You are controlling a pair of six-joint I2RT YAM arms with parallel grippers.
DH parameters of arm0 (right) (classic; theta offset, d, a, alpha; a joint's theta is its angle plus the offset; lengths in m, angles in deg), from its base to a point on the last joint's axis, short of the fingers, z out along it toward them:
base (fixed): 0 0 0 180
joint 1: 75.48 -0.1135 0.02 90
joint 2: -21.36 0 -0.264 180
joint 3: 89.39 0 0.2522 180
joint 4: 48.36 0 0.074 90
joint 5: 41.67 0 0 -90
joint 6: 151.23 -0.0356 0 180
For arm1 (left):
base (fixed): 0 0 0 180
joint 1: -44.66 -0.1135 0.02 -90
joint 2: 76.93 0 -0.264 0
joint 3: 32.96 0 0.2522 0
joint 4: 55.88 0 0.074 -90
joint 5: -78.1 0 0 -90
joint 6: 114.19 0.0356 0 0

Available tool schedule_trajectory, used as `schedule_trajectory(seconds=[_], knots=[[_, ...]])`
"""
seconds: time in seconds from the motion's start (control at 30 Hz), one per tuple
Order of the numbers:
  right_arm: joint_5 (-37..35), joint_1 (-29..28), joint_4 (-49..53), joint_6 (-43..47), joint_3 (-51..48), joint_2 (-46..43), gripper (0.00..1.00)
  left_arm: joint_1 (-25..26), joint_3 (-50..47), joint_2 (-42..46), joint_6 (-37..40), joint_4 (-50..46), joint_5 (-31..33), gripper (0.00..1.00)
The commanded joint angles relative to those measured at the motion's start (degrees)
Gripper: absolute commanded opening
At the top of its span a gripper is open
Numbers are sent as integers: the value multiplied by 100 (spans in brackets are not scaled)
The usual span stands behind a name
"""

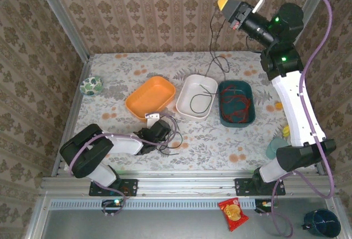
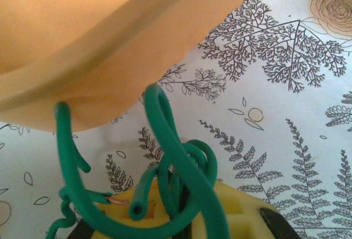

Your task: Untangle the cables

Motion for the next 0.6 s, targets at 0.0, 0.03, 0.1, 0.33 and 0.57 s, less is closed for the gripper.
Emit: schedule_trajectory(seconds=[0.0, 0.03, 0.1, 0.33, 0.57], knots=[[16, 30, -75, -75, 182, -90, 0, -109, -362, -900, -153, -906, -973, 0], [64, 34, -57, -98, 144, -58, 0, -58, -316, -839, -121, -960, -933, 0], [158, 31, -64, -174, 23, -6, 0, 5, -213, -700, -49, -1096, -856, 0], [267, 4, -426, -498, -642, 45, 0, 39, 116, -194, 189, -1424, -669, 0], [270, -172, -786, -761, -1157, 34, 0, 38, 163, 56, 260, -1512, -521, 0]])
